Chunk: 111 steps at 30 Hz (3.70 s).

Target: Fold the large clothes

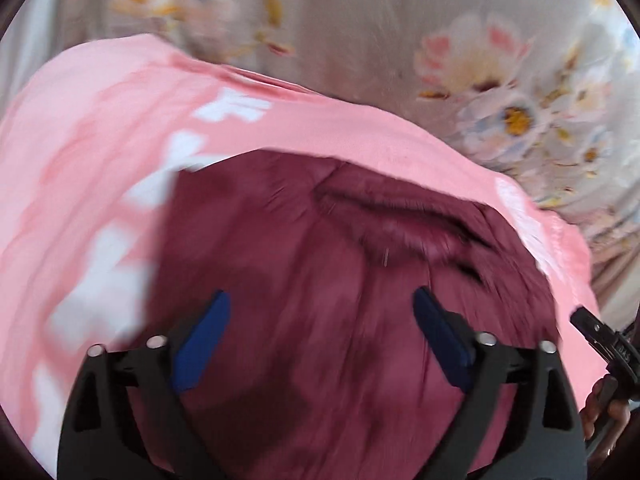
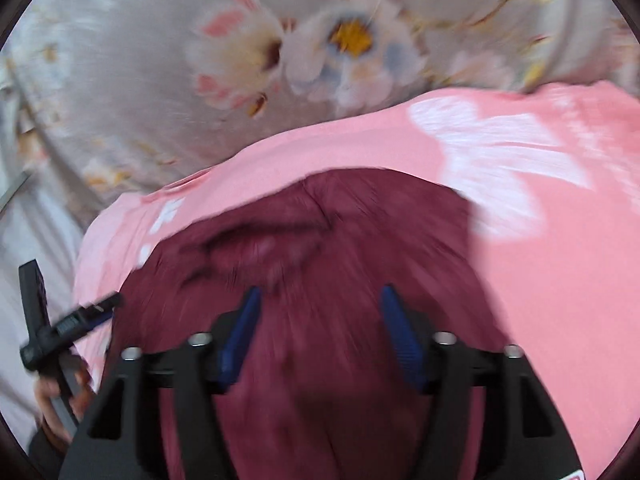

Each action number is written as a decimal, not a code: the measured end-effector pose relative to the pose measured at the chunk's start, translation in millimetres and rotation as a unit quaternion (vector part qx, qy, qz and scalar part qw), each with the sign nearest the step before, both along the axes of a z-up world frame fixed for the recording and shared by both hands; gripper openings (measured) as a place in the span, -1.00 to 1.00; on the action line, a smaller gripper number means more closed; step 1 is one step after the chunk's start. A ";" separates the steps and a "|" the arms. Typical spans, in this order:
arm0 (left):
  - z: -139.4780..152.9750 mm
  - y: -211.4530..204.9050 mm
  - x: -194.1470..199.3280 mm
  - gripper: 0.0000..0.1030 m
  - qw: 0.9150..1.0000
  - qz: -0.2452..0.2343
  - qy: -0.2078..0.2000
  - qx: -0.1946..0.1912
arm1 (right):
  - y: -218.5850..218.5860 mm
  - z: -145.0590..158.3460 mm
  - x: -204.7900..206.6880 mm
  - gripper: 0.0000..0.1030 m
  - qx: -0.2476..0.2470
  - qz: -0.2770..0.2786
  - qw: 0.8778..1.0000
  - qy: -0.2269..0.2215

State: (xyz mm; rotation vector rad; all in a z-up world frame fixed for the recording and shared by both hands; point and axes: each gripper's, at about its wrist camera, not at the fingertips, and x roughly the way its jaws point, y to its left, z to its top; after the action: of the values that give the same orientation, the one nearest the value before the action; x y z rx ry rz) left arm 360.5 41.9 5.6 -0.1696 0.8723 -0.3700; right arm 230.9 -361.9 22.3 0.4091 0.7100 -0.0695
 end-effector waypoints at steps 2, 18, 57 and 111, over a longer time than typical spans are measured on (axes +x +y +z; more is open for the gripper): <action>-0.2 33.9 -39.1 0.78 1.000 0.008 0.015 0.012 | -11.5 -0.6 -77.4 0.41 -0.005 -0.007 1.000 0.012; -59.3 145.3 -208.3 0.18 0.980 0.079 0.125 -0.130 | -7.6 -85.4 -300.2 0.52 0.154 -0.065 0.986 0.012; 10.0 77.2 -91.8 -0.82 0.996 0.076 0.039 0.030 | -47.1 -11.1 -172.1 -0.92 0.106 -0.092 0.989 -0.050; -66.5 -116.1 -55.4 0.52 0.990 -0.037 -0.011 0.138 | 127.1 -88.6 25.5 -1.00 -0.054 0.070 0.992 0.091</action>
State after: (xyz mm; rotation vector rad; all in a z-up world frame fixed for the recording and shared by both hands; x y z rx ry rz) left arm 305.2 -74.2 -60.9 0.1234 0.9011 -0.3166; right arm 256.4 -234.8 -66.2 0.2506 0.9098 -0.0126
